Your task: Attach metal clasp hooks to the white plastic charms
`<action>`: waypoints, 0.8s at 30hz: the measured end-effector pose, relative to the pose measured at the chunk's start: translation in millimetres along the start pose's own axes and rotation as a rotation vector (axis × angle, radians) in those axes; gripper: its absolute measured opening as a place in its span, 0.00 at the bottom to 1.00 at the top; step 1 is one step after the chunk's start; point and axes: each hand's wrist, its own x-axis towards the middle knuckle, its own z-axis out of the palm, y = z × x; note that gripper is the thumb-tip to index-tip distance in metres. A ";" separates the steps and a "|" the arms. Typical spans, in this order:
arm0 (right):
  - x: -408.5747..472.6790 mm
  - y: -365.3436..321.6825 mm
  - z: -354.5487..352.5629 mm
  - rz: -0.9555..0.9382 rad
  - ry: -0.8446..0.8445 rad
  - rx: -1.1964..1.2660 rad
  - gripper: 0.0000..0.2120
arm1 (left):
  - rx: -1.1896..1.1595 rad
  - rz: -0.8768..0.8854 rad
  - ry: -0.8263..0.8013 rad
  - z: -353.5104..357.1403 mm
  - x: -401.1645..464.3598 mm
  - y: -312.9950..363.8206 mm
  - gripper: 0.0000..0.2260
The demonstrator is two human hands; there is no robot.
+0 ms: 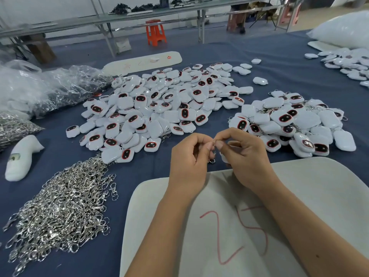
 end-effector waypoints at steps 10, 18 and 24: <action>-2.6 -1.8 4.2 0.160 0.055 0.285 0.11 | 0.134 0.117 0.160 16.4 -1.1 5.1 0.05; -2.3 -1.9 8.3 0.227 0.086 0.473 0.08 | 0.115 0.127 0.244 27.1 -3.7 8.3 0.04; -2.8 -4.7 8.0 0.045 0.102 -0.070 0.07 | 0.268 0.092 0.145 11.0 -1.2 2.1 0.06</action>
